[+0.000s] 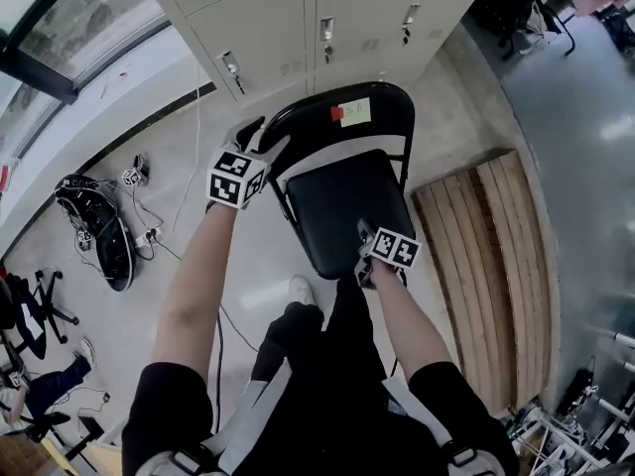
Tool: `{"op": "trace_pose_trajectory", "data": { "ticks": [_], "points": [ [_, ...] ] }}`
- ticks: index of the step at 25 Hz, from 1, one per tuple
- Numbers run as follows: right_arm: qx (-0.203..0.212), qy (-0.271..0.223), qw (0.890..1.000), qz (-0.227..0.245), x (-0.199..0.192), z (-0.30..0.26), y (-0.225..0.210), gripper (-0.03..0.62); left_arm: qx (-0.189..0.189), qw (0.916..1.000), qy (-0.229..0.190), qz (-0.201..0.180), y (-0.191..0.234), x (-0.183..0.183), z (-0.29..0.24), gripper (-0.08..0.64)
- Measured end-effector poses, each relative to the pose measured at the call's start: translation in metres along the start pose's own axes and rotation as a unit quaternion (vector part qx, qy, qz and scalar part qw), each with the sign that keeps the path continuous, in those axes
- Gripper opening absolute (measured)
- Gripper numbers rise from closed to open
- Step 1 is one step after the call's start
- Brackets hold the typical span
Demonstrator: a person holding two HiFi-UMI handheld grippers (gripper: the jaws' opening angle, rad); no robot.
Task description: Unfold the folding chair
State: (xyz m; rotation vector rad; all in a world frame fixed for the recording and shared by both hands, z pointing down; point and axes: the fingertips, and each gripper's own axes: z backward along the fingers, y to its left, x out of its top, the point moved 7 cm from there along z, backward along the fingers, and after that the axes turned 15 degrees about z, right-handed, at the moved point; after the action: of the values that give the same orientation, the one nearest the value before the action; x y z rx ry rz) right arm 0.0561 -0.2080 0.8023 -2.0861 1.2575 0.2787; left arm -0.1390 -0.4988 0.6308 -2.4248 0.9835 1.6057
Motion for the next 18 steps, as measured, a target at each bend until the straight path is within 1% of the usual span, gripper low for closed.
{"op": "trace_pose_trajectory", "data": {
  "ticks": [2,3,5,7,8,9,10,13,16,18],
  "points": [
    [0.010,-0.031,0.998,0.057,0.020,0.017,0.022,0.058,-0.003,0.9995,-0.023,0.023,-0.016,-0.001,0.024,0.270],
    [0.017,-0.046,0.995,0.088,0.030,0.026,0.035,0.054,-0.004,0.9989,-0.030,0.034,-0.024,-0.002,0.036,0.268],
    [0.034,-0.071,0.987,0.142,0.047,0.048,0.059,0.043,-0.007,0.9976,-0.041,0.055,-0.040,-0.004,0.060,0.261],
    [0.052,-0.090,0.978,0.182,0.061,0.072,0.079,0.040,-0.001,0.9955,-0.061,0.072,-0.060,-0.002,0.085,0.220],
    [0.061,-0.099,0.973,0.198,0.069,0.082,0.087,0.040,0.007,0.9939,-0.076,0.080,-0.070,0.000,0.098,0.170],
    [0.068,-0.107,0.969,0.214,0.077,0.092,0.094,0.038,0.016,0.9918,-0.093,0.086,-0.082,0.003,0.110,0.076],
    [0.075,-0.117,0.964,0.229,0.086,0.102,0.100,0.038,0.023,0.9896,-0.110,0.090,-0.096,0.005,0.121,0.001],
    [0.099,-0.152,0.946,0.268,0.103,0.132,0.119,0.015,0.029,0.9829,-0.153,0.098,-0.137,0.009,0.152,0.000],
    [0.124,-0.193,0.921,0.314,0.109,0.162,0.137,0.005,0.051,0.9751,-0.189,0.105,-0.160,0.008,0.186,0.000],
    [0.134,-0.213,0.907,0.338,0.111,0.186,0.139,0.003,0.065,0.9707,-0.205,0.106,-0.173,0.007,0.205,0.000]
  ]
}}
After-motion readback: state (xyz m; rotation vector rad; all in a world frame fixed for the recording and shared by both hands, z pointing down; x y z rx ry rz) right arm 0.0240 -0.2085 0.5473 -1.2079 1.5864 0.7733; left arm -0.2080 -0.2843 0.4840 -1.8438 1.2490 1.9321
